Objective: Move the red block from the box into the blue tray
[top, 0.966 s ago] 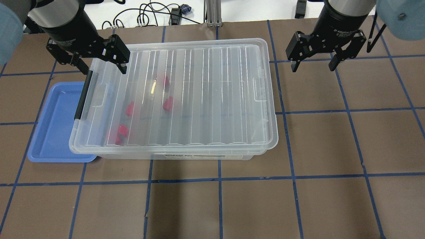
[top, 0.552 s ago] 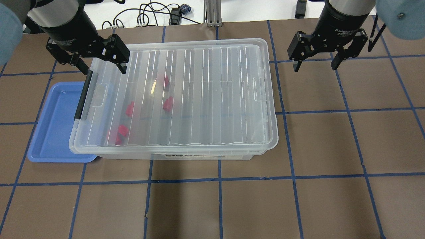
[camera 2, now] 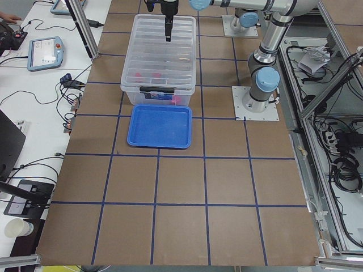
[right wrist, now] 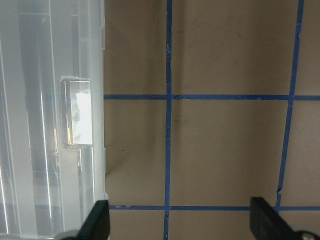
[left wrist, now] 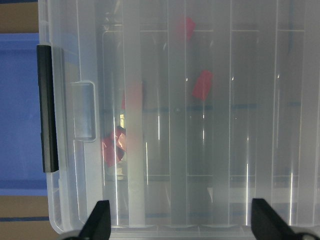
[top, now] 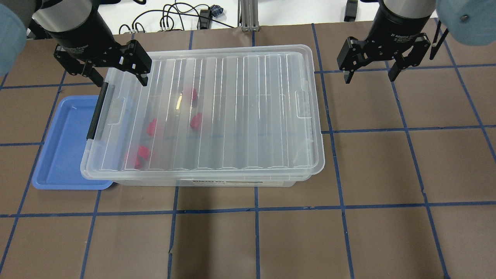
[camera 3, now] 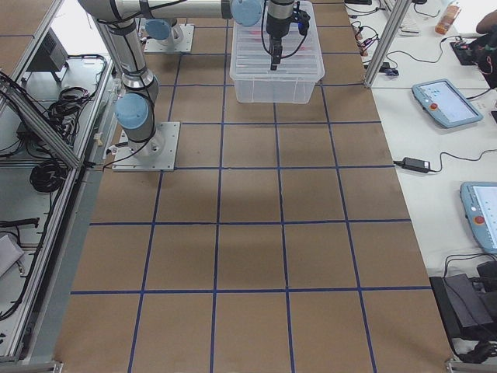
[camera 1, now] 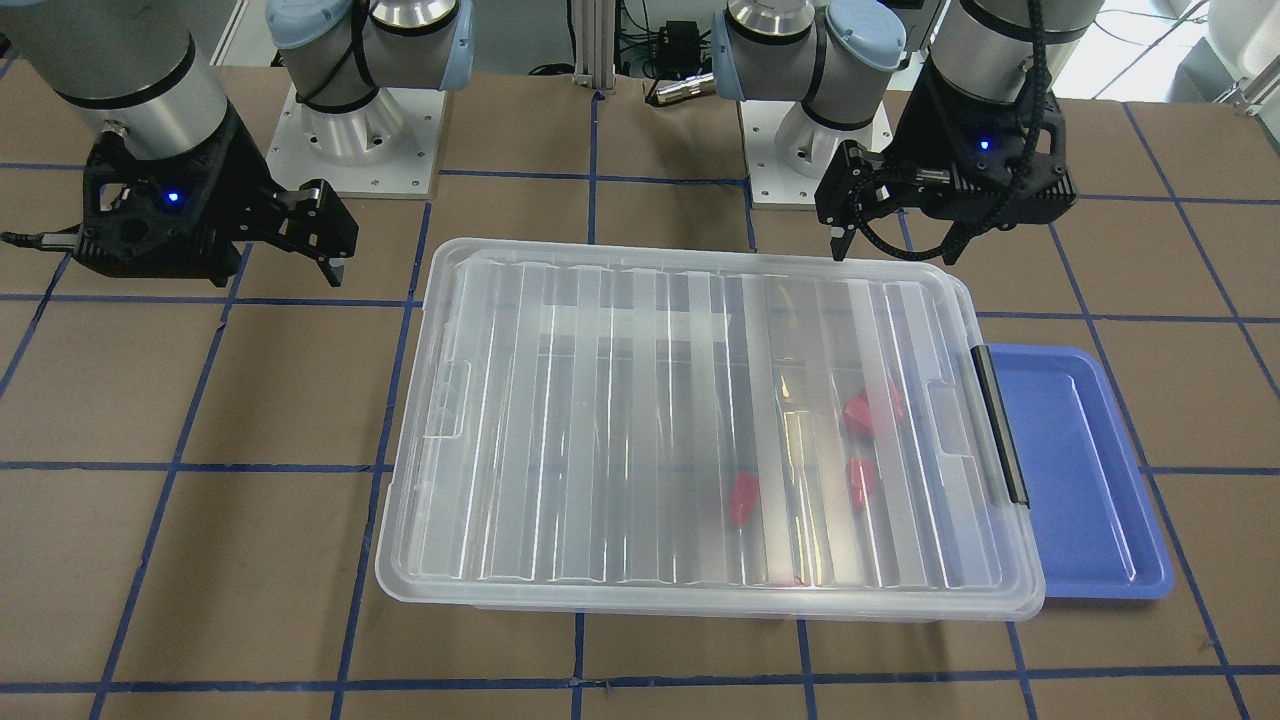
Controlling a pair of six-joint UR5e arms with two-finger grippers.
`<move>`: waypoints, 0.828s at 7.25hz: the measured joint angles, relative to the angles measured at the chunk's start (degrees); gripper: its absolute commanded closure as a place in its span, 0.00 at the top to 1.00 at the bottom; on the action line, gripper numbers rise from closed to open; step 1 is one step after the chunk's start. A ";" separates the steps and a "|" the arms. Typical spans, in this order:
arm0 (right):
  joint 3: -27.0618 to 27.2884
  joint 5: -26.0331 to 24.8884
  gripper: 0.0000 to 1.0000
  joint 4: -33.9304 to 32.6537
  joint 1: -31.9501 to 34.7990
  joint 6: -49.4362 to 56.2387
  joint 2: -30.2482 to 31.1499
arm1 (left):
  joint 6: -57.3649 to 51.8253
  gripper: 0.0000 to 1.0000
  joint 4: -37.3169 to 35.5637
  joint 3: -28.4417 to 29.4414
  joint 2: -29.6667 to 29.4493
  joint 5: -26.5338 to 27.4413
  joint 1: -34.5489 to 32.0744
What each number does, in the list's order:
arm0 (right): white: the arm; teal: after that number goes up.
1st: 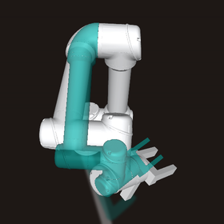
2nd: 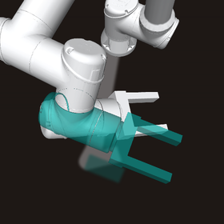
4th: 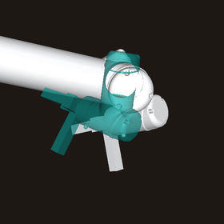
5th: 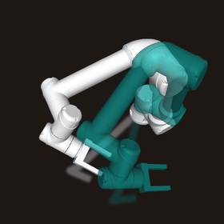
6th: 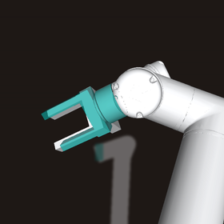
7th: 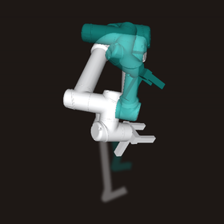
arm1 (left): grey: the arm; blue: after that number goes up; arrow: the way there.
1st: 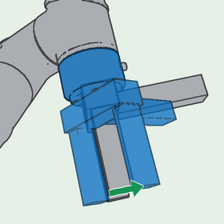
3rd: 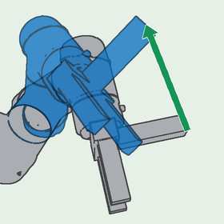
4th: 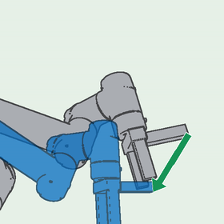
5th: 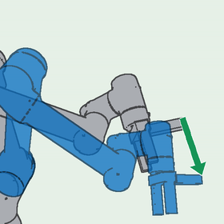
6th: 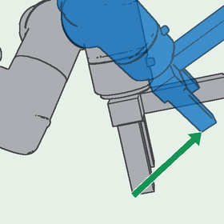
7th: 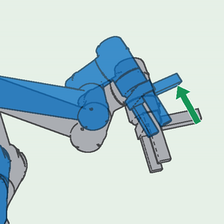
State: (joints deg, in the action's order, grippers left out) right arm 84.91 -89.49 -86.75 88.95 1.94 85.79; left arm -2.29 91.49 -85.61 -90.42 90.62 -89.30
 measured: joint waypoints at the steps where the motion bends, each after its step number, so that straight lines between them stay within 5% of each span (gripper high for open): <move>1: 0.00 -0.07 1.00 0.16 0.00 -0.02 0.08 | 0.00 1.00 0.00 0.00 0.01 0.00 0.00; 6: 0.77 0.19 1.00 -0.07 0.22 -1.00 -0.32 | 0.00 1.00 -0.08 0.09 -0.06 -0.04 0.00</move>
State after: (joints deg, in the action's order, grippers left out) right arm 85.68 -89.30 -86.82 89.16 0.94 85.47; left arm -2.29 91.42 -85.52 -90.48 90.58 -89.30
